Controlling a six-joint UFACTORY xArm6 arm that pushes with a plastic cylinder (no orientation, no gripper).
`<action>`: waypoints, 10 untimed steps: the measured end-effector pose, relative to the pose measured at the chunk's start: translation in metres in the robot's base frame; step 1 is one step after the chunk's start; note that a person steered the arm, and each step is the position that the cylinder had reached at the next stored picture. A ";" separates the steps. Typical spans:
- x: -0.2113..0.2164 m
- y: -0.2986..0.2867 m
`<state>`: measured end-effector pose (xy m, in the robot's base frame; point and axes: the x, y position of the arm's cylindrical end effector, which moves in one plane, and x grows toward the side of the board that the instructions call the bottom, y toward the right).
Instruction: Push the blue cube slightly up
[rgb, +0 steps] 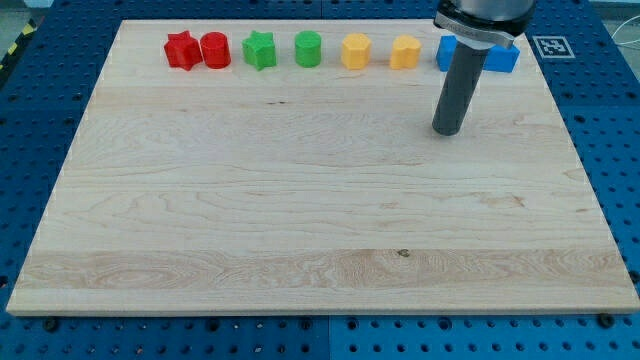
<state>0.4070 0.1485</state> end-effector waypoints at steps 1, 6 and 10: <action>0.000 0.000; 0.000 -0.028; -0.011 -0.045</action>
<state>0.3961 0.1032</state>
